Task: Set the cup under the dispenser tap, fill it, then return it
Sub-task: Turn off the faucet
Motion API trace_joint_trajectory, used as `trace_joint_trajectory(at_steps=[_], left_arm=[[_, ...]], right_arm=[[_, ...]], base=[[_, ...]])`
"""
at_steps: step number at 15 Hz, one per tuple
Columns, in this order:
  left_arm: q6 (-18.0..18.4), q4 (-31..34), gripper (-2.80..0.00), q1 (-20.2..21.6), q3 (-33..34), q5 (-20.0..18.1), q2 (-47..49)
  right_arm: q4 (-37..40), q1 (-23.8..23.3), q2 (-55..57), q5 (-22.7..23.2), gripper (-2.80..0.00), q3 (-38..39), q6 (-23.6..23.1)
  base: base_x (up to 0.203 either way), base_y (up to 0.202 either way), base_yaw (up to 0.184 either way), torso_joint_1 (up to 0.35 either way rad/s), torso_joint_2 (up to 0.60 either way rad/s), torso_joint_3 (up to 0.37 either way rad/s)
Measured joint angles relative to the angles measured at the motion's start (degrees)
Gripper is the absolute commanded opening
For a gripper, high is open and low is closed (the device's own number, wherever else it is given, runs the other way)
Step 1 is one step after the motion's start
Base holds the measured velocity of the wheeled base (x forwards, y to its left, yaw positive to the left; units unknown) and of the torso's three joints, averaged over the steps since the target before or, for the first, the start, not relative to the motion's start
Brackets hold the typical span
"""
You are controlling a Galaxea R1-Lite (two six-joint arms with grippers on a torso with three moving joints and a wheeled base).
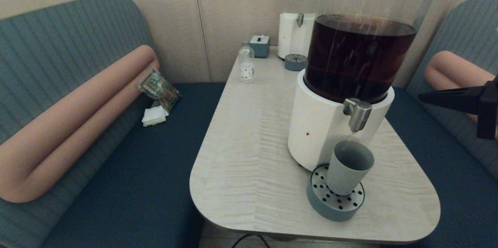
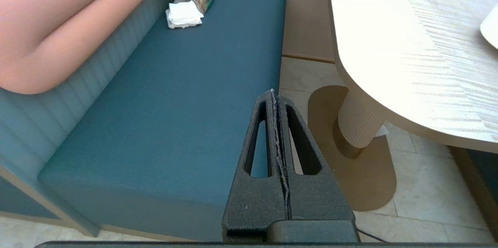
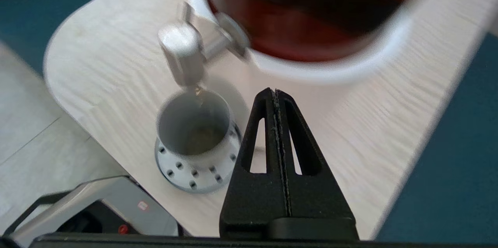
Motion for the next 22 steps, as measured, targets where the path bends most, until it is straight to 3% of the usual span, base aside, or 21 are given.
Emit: trace_joint_trajectory(at_steps=[8, 13, 22], left_arm=[[0.0, 0.0, -2.8, 0.0, 0.0, 0.0, 0.0], [0.0, 0.0, -2.8, 0.0, 0.0, 0.0, 0.0], [0.0, 0.0, -2.8, 0.0, 0.0, 0.0, 0.0]], right_arm=[[-0.3, -9.0, -21.4, -1.9, -2.8, 11.2, 3.0], [-0.3, -9.9, -35.1, -6.2, -2.8, 16.8, 6.1], [-3.9, -9.6, -54.3, -11.9, -2.8, 29.7, 6.7]], base=[[0.0, 0.0, 0.0, 0.0, 0.0, 0.0], [0.0, 0.0, 0.0, 0.0, 0.0, 0.0], [0.0, 0.0, 0.0, 0.0, 0.0, 0.0]])
